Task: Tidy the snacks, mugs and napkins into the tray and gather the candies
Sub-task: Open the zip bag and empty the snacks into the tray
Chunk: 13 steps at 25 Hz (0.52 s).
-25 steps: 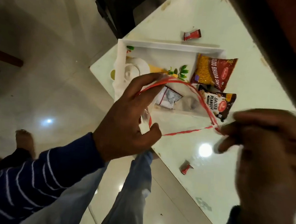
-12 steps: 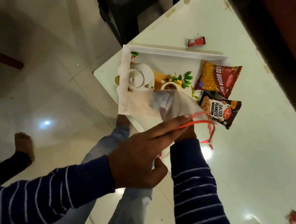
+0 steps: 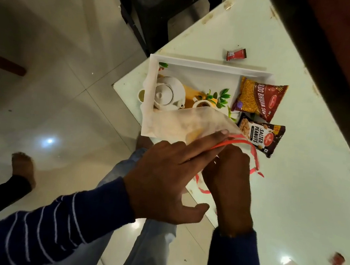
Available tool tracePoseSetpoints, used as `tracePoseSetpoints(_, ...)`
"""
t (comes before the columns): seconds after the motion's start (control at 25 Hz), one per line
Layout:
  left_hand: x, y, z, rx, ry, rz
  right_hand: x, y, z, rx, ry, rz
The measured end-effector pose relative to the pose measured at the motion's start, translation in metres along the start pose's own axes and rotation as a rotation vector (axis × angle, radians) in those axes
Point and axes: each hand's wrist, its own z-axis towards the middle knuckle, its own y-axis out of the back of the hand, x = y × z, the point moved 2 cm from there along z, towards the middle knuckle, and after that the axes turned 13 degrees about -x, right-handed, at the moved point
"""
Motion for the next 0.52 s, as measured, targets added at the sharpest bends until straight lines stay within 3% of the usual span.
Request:
tracePoseSetpoints(0.36, 0.008, 0.006, 0.007, -0.012, 0.034, 0.146, 0.003, 0.071, -0.06, -0.457, -0.049, 0.271)
tracePoseSetpoints(0.52, 0.002, 0.002, 0.006, -0.048, -0.026, 0.134, 0.015, 0.084, -0.067, -0.501, 0.047, 0.326)
